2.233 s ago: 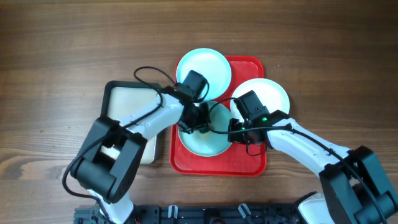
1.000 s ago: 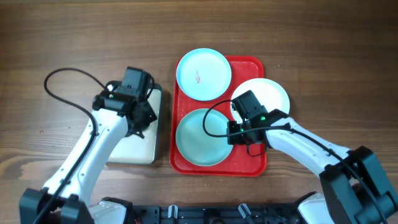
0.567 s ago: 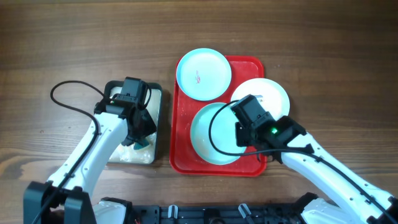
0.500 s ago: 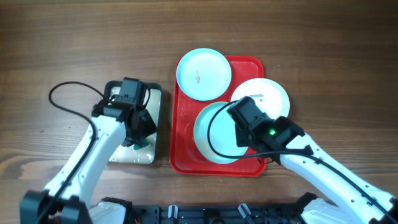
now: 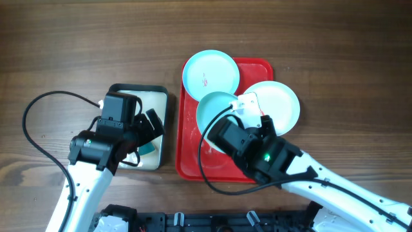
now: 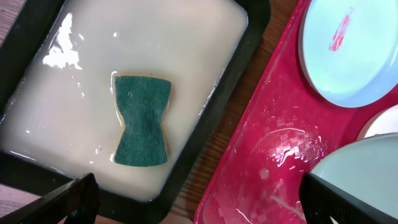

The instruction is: Clean dirty plates on tray and stack at the side

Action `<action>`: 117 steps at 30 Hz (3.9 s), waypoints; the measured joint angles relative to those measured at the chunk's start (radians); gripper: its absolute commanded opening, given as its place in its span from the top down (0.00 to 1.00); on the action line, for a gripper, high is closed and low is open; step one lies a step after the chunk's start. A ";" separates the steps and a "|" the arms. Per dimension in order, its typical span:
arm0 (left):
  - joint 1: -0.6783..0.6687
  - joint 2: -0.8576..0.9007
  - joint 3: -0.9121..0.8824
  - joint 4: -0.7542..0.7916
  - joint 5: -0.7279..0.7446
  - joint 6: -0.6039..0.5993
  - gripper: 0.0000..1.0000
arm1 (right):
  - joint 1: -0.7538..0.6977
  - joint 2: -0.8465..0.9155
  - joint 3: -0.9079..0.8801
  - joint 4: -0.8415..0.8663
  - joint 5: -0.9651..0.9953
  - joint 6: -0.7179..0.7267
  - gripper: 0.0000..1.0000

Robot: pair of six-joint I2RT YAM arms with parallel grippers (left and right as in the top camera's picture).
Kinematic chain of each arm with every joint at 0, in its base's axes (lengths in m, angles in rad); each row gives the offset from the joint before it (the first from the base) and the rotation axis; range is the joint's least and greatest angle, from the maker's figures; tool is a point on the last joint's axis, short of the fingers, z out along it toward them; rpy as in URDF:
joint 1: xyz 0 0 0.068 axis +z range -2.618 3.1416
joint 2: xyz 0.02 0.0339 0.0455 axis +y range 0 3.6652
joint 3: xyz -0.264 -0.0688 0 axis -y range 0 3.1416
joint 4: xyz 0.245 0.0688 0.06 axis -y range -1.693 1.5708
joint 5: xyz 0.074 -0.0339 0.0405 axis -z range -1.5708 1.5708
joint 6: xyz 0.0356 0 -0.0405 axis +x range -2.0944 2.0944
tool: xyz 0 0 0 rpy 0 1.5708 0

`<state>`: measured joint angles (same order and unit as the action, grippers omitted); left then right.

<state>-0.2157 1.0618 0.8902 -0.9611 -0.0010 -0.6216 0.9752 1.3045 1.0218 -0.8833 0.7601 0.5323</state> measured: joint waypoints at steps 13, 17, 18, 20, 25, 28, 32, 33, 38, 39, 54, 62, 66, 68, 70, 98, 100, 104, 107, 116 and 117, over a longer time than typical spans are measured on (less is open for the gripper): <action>0.000 0.000 0.000 0.026 0.000 0.000 0.00 | 0.132 0.000 0.000 0.175 0.243 -0.278 0.96; 0.000 0.000 0.000 0.026 0.000 0.000 0.00 | 0.132 0.000 0.000 0.200 0.263 -0.343 0.95; 0.000 0.000 0.000 0.026 0.000 0.000 0.00 | 0.132 0.000 0.000 0.208 0.269 -0.353 0.96; 0.000 0.000 0.000 0.026 0.000 0.000 0.00 | 0.132 0.000 0.000 0.212 0.281 -0.363 0.96; 0.000 0.000 0.000 0.026 0.000 0.000 0.00 | 0.132 0.000 0.000 0.223 0.331 -0.400 0.96; 0.000 0.000 0.000 0.026 0.000 0.000 0.00 | 0.132 0.000 0.000 0.228 0.345 -0.414 0.96; 0.000 0.000 0.000 0.026 0.000 0.000 0.00 | 0.137 0.000 0.000 0.235 0.355 -0.423 0.96; 0.000 0.000 0.000 0.026 0.000 0.000 0.00 | 0.137 0.000 0.000 0.235 0.359 -0.425 0.96; 0.000 0.000 0.000 0.026 0.000 0.000 0.00 | 0.138 0.000 0.000 0.301 0.421 -0.478 0.96; 0.000 0.000 0.000 0.026 0.000 0.000 0.00 | 0.143 0.000 0.000 0.315 0.431 -0.494 0.96; 0.000 0.000 0.000 0.026 0.000 0.000 0.00 | 0.181 0.000 0.000 0.353 0.445 -0.561 0.96; 0.000 0.000 0.000 0.026 0.000 0.000 0.00 | 0.190 0.000 0.000 0.396 0.475 -0.621 0.96; 0.000 0.000 0.000 0.027 0.000 0.000 0.00 | 0.204 0.001 0.000 0.406 0.501 -0.645 0.96; 0.000 0.000 0.000 0.026 0.000 0.000 0.00 | 0.204 0.003 0.000 0.416 0.509 -0.662 0.96; 0.000 0.000 0.000 0.026 0.000 0.000 0.00 | 0.204 0.003 0.000 0.430 0.512 -0.661 0.96; 0.000 0.000 0.001 0.027 0.000 0.000 0.00 | -0.234 0.005 0.002 0.105 -0.276 -0.074 0.96; 0.000 0.000 0.001 0.027 0.000 0.000 0.00 | -0.338 -0.003 0.002 0.105 -0.395 -0.076 0.96; 0.000 0.000 0.001 0.027 0.000 0.000 0.00 | -0.717 -0.060 0.002 0.106 -0.700 -0.109 0.96; 0.000 0.000 0.001 0.026 0.000 0.000 0.00 | -1.002 -0.066 0.002 0.105 -0.874 -0.119 0.96; 0.000 0.000 0.001 0.026 0.000 0.000 0.00 | -1.577 0.093 0.002 0.117 -0.894 -0.035 0.96; 0.000 0.000 0.001 0.026 0.000 0.000 0.00 | -1.590 0.127 0.002 0.117 -0.871 -0.029 0.96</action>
<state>-0.2157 1.0618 0.8909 -0.9348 -0.0010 -0.6216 -0.6147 1.4319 1.0237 -0.7662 -0.1112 0.5030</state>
